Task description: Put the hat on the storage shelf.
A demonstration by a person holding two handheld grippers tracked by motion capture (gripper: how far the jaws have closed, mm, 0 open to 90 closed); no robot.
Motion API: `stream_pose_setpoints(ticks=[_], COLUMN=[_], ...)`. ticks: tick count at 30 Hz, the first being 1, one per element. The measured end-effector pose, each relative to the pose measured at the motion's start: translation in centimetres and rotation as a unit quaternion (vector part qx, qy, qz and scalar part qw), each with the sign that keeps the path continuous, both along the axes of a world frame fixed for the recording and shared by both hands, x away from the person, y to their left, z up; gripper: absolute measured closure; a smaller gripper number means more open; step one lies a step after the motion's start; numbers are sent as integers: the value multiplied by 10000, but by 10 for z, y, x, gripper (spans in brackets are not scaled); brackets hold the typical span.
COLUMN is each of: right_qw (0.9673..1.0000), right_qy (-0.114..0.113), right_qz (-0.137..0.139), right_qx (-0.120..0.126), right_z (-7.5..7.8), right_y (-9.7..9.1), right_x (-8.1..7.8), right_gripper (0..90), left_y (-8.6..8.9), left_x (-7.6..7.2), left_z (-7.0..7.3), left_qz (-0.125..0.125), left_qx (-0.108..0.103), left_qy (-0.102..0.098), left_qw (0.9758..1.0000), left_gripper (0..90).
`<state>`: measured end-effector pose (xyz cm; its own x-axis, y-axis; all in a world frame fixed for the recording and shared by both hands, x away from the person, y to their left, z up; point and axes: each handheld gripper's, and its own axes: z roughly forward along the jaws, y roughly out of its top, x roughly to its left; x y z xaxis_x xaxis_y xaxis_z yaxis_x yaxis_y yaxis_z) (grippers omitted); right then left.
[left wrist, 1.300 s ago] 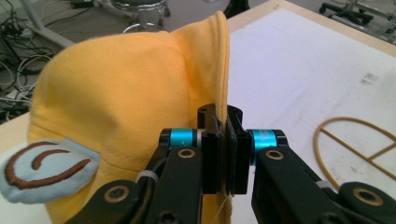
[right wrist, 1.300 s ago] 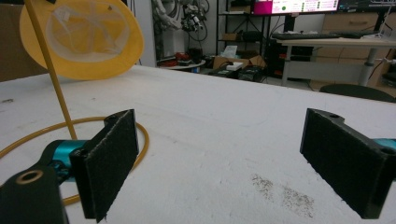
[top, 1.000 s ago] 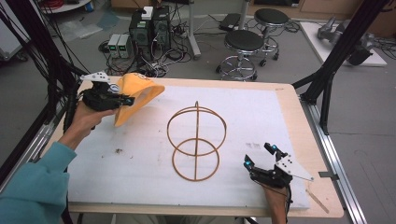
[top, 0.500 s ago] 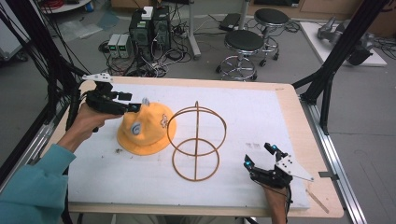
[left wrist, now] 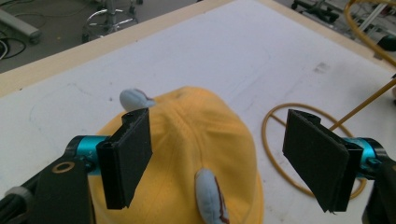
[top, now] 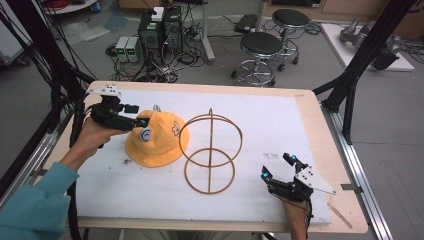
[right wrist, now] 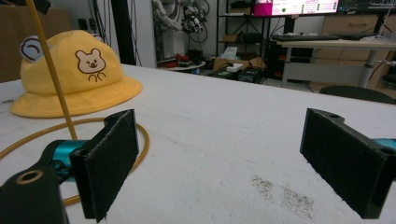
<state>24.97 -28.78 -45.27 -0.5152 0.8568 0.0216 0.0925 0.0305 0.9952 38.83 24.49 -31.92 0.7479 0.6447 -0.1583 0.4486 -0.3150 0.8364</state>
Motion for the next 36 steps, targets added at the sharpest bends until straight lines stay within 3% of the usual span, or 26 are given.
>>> stream_pose_setpoints(ticks=[6, 14, 17, 20, 26, 30, 36], right_qw=[10000, 10000, 10000, 10000, 10000, 10000, 10000], right_qy=[-4, -5, -10, -18, -25, -26, -35], right_qz=[2, 7, 14, 9, 4, 8, 7], right_qx=[6, 12, 12, 12, 40, 42, 55], right_z=[0, 0, 0, 0, 0, 0, 0], right_y=[0, 0, 0, 0, 0, 0, 0], right_x=[0, 0, 0, 0, -1, -1, -1], right_gripper=[104, 104, 104, 104, 104, 104, 104], left_y=[11, 6, 6, 7, 3, 1, 0], left_x=[-8, -22, -24, -23, -20, -17, -15], left_z=[-19, -49, -53, -58, -65, -68, -73], left_qz=[167, 488, 548, 715, 777, 788, 753], left_qx=[49, 121, 129, 295, 513, 562, 584], left_qy=[62, -5, -7, -49, 10, 57, 101], left_qw=[9998, 9987, 9984, 9970, 9957, 9953, 9954], left_gripper=[243, 241, 239, 233, 239, 298, 504])
